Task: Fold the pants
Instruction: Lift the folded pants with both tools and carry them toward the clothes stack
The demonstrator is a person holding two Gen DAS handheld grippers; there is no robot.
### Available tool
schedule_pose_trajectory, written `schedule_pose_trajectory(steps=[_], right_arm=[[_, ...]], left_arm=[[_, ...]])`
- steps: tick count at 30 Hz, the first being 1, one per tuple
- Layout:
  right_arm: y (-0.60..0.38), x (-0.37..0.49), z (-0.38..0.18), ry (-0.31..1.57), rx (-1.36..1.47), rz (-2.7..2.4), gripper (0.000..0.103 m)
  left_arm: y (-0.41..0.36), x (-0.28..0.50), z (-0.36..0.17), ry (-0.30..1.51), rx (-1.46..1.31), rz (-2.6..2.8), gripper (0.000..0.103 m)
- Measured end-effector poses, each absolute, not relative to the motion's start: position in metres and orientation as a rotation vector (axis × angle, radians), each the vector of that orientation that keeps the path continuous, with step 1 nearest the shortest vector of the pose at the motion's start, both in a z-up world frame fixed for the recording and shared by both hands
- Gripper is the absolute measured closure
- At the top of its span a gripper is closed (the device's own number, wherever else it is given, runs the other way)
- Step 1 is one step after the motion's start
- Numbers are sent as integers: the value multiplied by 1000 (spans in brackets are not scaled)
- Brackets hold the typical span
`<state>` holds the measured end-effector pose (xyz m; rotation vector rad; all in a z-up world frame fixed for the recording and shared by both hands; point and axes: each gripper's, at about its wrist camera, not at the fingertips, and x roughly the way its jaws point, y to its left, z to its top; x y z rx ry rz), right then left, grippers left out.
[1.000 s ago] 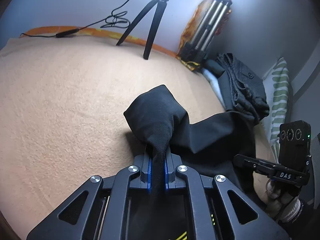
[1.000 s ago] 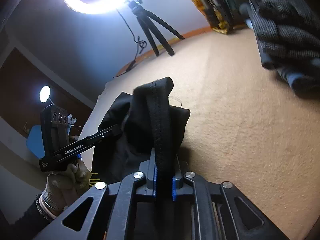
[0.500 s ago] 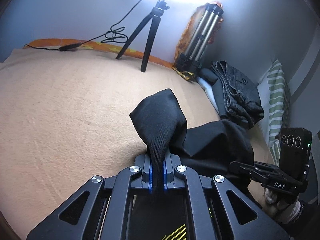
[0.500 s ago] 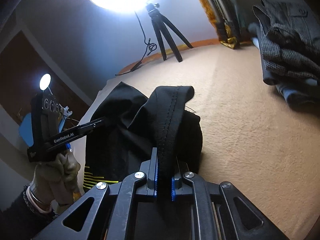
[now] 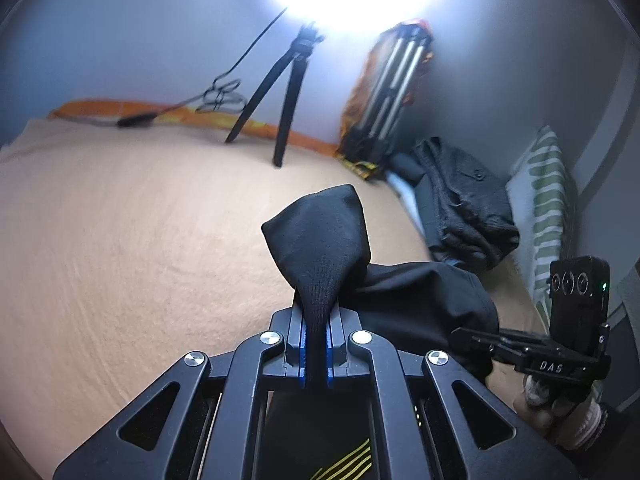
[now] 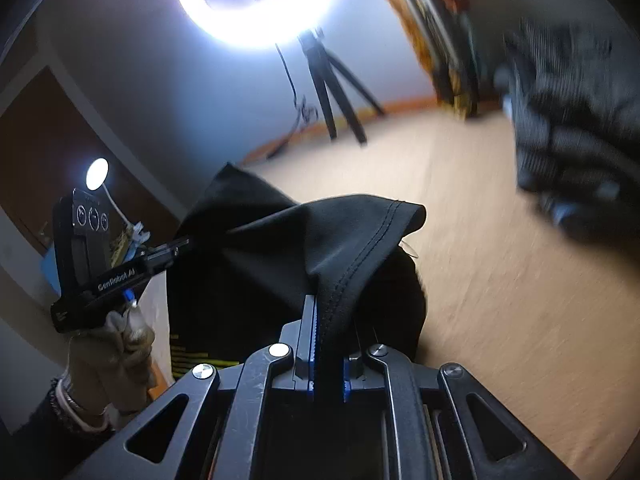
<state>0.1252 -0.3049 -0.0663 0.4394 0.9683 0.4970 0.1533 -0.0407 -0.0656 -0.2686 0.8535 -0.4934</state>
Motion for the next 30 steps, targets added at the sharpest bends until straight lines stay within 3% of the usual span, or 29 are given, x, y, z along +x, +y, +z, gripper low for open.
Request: schedule_pose_trajectory(steps=[3, 4, 5, 9, 14, 15, 19, 21, 22, 30], right_arm=[[-307, 131, -78, 1016, 410, 456, 76], [-309, 133, -80, 1028, 387, 432, 61], [-310, 135, -82, 1036, 371, 408, 55], [-318, 145, -94, 1070, 363, 379, 42], [-314, 159, -97, 1046, 411, 435, 38], [-312, 160, -98, 1033, 415, 433, 38], [-306, 166, -107, 1037, 479, 465, 72], [-305, 166, -106, 1035, 520, 467, 80], [-304, 164, -101, 1023, 515, 464, 90], [-304, 131, -36, 852, 420, 457, 96]], left_arm=[[-38, 156, -75, 876, -266, -467, 98], [-36, 157, -77, 881, -273, -461, 98], [-35, 158, -79, 884, -281, -459, 98], [-35, 160, -79, 885, -279, -454, 98], [-37, 165, -86, 903, -284, -455, 98], [-37, 166, -87, 906, -289, -457, 98], [-38, 167, -88, 909, -295, -456, 98], [-39, 166, -85, 901, -294, -462, 98], [-39, 164, -83, 895, -291, -464, 98], [-37, 141, -46, 785, -329, -497, 98]])
